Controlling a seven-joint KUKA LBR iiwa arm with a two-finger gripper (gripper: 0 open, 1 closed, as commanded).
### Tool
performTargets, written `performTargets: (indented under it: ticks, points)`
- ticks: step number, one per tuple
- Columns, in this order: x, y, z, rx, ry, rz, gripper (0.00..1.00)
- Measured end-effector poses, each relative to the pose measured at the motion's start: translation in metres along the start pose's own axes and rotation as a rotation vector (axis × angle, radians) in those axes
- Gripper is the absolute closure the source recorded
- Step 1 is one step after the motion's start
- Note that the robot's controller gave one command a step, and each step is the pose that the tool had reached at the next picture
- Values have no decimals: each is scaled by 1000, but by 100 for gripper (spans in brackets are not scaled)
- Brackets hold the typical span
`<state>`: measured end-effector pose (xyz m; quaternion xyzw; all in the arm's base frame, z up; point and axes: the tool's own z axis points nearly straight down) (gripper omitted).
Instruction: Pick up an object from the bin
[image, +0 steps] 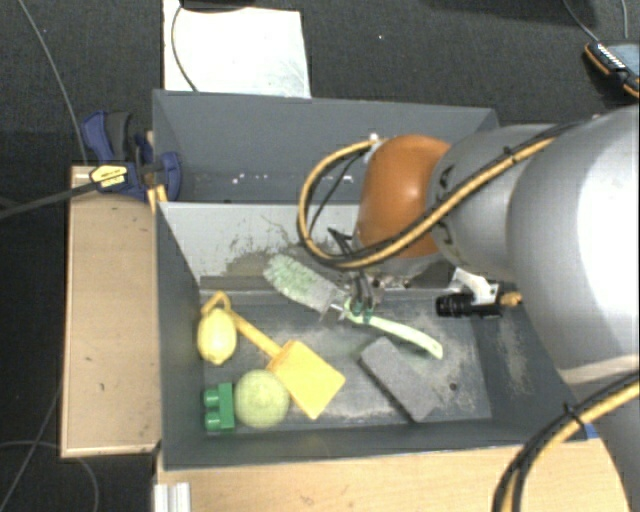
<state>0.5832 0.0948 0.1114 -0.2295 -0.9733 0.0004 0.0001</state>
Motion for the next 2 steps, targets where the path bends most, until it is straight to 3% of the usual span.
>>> performTargets:
  ticks: [2]
  points:
    - [-3,2,-91,-8,-11,-3,100]
